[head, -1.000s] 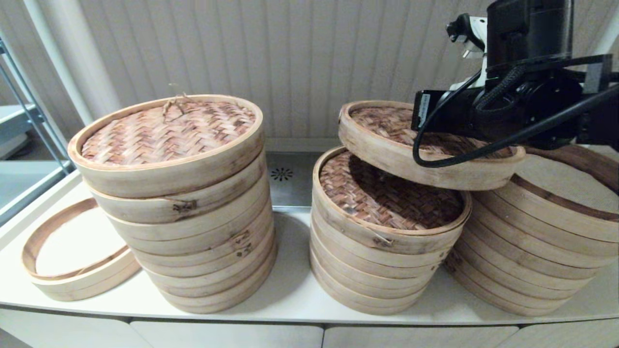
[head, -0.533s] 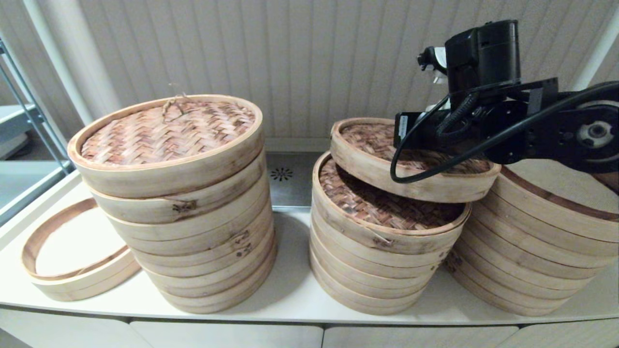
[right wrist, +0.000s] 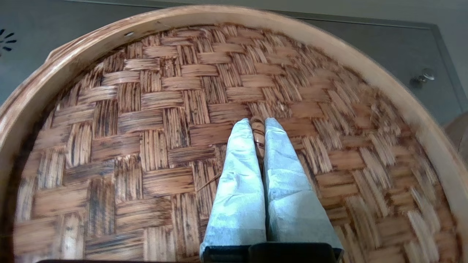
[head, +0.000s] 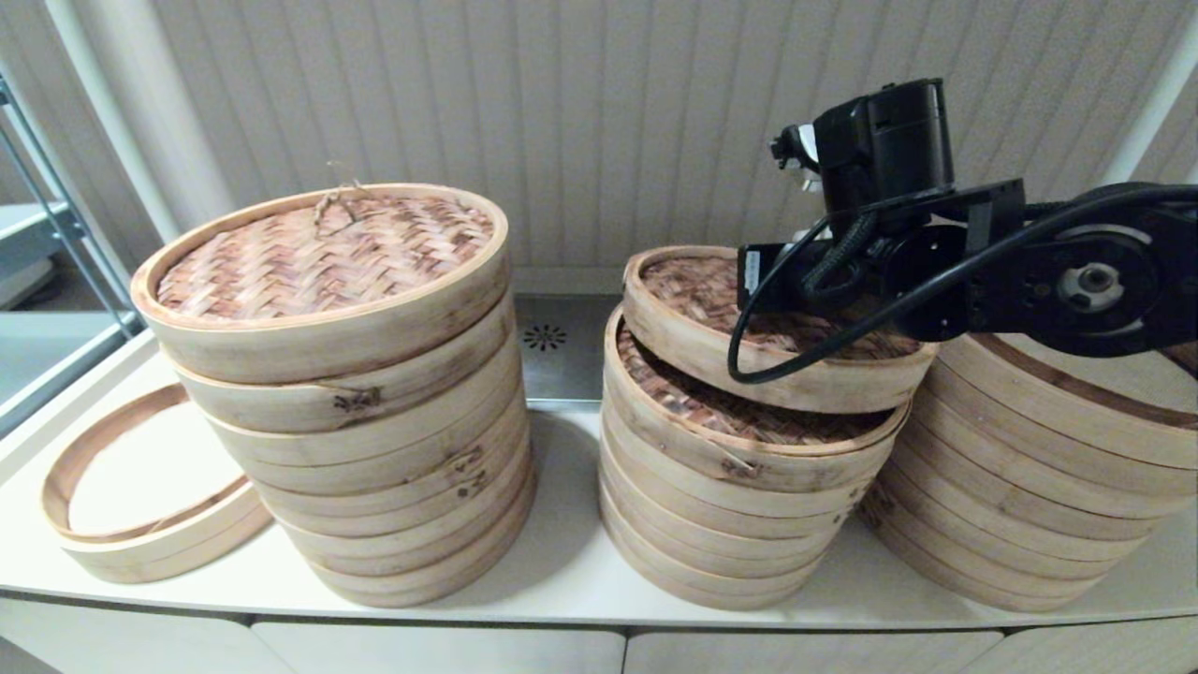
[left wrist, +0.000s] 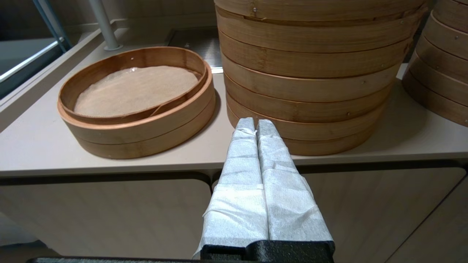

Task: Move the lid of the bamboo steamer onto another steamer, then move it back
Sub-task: Put the steamer

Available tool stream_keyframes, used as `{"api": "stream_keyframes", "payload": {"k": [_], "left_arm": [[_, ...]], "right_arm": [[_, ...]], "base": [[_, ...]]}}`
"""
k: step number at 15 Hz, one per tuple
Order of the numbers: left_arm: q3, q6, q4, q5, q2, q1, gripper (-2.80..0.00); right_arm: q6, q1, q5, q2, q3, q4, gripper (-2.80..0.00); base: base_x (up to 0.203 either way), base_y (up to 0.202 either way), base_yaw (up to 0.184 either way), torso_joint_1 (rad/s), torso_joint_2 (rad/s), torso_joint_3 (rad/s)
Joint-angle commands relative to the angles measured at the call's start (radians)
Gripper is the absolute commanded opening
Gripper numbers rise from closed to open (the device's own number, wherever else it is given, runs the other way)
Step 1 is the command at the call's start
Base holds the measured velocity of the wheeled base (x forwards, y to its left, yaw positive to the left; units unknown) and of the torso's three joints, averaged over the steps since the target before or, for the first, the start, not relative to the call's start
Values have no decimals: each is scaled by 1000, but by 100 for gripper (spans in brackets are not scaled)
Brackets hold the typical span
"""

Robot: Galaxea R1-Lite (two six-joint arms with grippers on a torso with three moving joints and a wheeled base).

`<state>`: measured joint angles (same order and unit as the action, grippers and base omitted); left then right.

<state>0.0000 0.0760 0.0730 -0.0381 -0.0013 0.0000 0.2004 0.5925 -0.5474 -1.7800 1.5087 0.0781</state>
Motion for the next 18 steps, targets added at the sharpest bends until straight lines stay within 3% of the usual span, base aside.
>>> {"api": "stream_keyframes", "payload": {"k": [1,9,18], "left_arm": [[32,1,1,0,0,0,-280],[33,1,1,0,0,0,-280],[35,1,1,0,0,0,-280]], "right_arm": [[1,10,-8,-6,1,2,-280],[-11,63,-49,2,-16,-38,-280],[-18,50,-68,34,-67,-41,-280]], "base": [[0,0,0,0,0,0],[0,0,0,0,0,0],[0,0,0,0,0,0]]}}
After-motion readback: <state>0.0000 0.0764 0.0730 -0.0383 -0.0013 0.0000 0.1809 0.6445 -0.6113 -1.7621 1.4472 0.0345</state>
